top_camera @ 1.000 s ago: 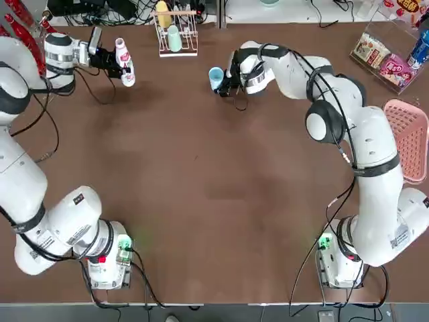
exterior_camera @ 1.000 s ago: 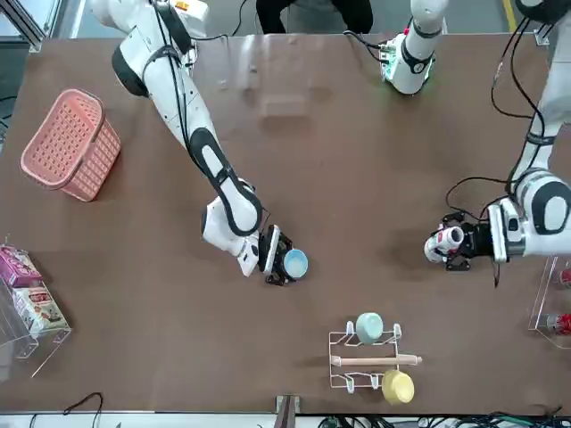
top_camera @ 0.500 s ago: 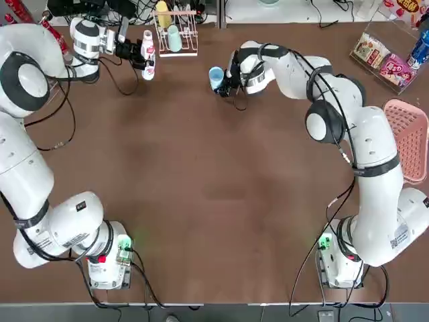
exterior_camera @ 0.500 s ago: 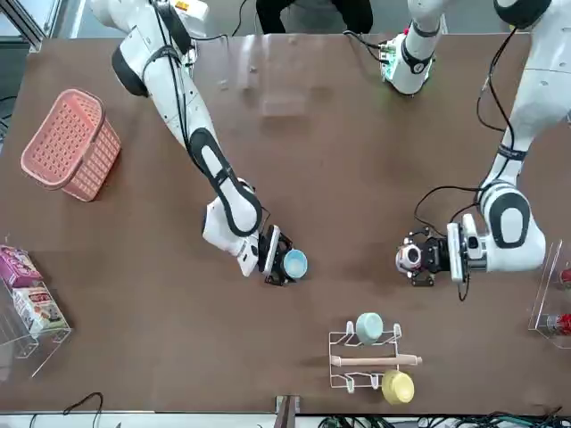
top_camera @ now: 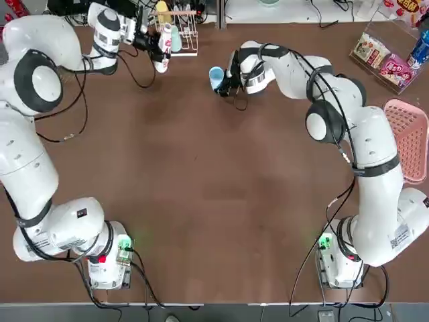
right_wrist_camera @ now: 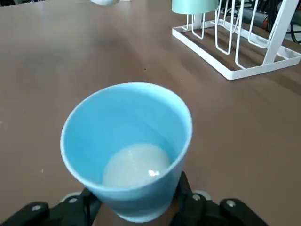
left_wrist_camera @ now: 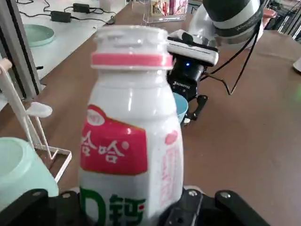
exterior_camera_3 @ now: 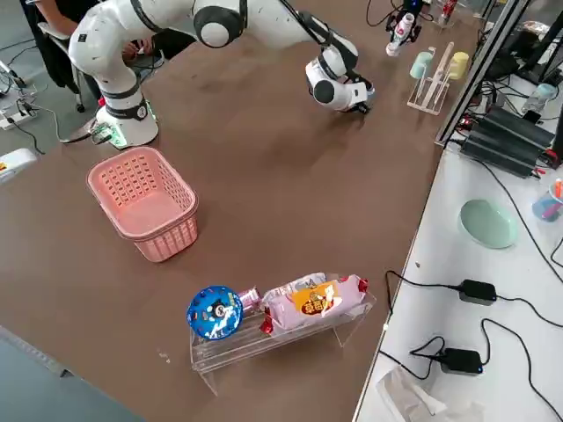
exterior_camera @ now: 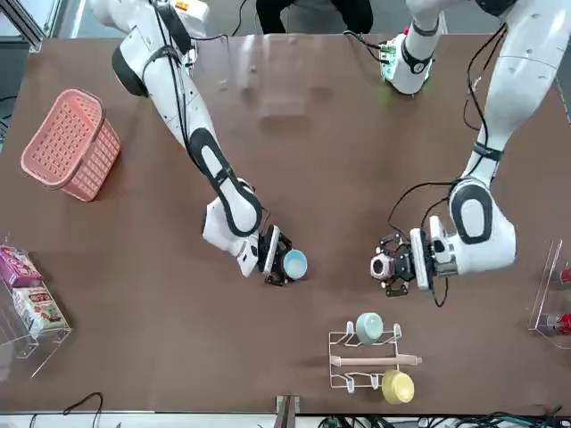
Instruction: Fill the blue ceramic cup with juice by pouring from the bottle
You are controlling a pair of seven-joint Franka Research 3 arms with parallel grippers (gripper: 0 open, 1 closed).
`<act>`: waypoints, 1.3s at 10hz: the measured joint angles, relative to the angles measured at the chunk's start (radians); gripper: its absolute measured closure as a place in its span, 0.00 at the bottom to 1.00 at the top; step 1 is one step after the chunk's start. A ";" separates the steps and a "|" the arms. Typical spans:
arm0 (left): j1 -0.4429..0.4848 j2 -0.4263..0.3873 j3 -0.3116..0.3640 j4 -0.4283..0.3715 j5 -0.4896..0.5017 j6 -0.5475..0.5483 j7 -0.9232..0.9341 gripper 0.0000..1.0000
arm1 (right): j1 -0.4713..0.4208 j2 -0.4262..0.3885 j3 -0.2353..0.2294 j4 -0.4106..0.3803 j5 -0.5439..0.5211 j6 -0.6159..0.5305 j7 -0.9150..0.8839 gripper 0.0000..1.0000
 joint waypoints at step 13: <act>-0.881 -0.052 0.767 0.036 0.082 0.125 -0.289 0.56 | -0.001 0.000 0.000 0.000 0.007 0.003 0.000 0.33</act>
